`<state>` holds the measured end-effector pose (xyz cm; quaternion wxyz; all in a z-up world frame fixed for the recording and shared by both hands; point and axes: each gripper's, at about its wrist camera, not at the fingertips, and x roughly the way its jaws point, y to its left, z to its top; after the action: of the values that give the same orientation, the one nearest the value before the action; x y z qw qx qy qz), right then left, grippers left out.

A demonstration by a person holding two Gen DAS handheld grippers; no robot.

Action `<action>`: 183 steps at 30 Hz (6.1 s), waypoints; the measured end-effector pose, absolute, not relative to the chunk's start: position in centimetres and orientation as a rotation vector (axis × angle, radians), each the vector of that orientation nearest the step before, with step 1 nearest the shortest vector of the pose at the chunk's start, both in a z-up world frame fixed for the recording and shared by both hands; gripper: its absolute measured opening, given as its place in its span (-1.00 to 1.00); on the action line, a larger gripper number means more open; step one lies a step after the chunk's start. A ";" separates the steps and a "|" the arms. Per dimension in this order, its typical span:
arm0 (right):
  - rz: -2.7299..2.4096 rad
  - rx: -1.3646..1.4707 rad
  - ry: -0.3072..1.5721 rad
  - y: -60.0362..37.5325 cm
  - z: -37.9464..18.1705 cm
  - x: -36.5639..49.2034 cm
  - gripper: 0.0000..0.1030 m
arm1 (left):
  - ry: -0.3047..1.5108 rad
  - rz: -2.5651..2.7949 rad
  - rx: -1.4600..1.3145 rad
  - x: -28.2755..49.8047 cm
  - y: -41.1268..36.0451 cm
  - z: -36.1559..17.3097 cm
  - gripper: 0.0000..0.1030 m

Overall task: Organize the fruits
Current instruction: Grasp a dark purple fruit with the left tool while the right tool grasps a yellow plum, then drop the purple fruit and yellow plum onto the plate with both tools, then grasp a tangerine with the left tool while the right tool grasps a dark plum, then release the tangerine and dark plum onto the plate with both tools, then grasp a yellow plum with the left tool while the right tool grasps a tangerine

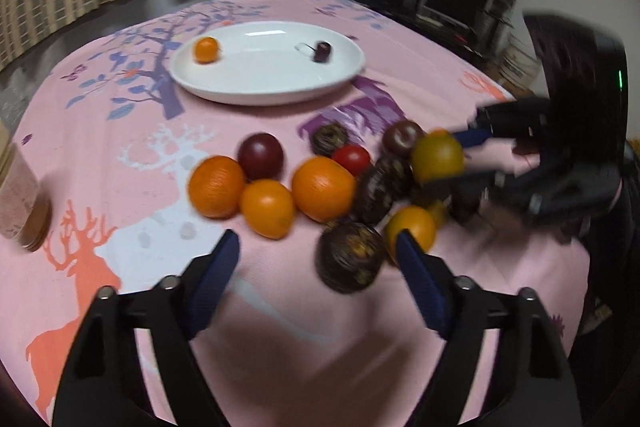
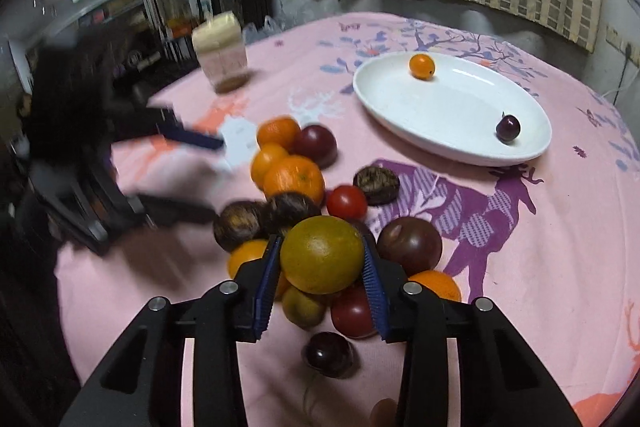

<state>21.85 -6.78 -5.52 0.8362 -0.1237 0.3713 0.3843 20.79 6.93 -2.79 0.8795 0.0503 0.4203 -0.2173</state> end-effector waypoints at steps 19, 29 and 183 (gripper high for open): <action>0.835 -0.122 0.746 -8.1 -3.8 22.3 -0.23 | 0.935 -0.511 0.178 21.3 4.7 -5.5 -0.17; 0.812 -0.055 0.700 -7.6 -0.5 26.3 -0.23 | 0.828 -0.484 0.078 19.8 6.5 -1.4 -0.18; 0.606 0.139 0.954 -13.8 -8.1 25.7 -0.20 | 0.775 -0.413 0.016 20.6 5.4 -0.8 0.83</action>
<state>25.75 -13.78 -8.13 0.8422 0.0659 0.4518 0.2867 20.62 5.41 -0.79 0.9051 0.0080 0.3750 -0.2001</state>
